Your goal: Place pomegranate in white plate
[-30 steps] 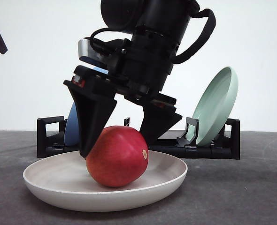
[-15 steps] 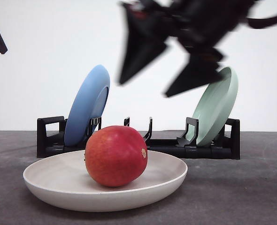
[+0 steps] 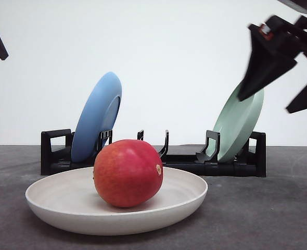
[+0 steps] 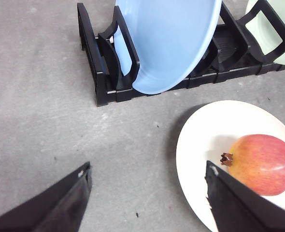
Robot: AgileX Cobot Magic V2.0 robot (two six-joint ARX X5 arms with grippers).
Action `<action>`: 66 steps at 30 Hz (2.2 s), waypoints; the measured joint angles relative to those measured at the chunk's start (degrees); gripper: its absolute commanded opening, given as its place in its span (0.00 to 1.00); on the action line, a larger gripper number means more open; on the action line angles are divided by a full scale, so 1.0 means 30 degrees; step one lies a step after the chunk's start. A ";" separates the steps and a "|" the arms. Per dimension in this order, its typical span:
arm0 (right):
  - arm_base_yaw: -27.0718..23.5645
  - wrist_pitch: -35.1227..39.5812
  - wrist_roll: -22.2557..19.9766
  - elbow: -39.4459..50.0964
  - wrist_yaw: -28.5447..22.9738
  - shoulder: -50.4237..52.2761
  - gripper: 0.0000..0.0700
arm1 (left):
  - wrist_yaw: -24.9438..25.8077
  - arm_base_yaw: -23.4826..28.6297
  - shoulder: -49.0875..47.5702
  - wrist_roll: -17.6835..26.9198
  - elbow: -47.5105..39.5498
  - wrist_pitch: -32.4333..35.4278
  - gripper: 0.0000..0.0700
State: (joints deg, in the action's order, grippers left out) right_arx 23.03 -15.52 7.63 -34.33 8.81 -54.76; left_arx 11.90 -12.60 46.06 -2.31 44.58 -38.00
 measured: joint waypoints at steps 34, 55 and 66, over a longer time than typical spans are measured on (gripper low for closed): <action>-0.0694 -0.0022 -0.0137 0.0000 -0.0720 0.0007 0.03 | 0.0002 0.0302 -0.1112 0.0526 -0.1124 0.0573 0.04; -0.0694 -0.0023 -0.0137 0.0000 -0.0720 0.0007 0.03 | -0.2590 0.4166 -1.4658 0.0912 -1.3033 0.8377 0.04; -0.0694 -0.0010 -0.0137 0.0000 -0.0727 0.0013 0.03 | -0.3037 0.4415 -1.5271 0.0906 -1.4447 0.9217 0.04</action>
State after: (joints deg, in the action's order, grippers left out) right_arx 20.95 -15.55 7.22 -34.33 6.63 -54.72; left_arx 2.79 0.64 0.25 0.40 1.23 -10.35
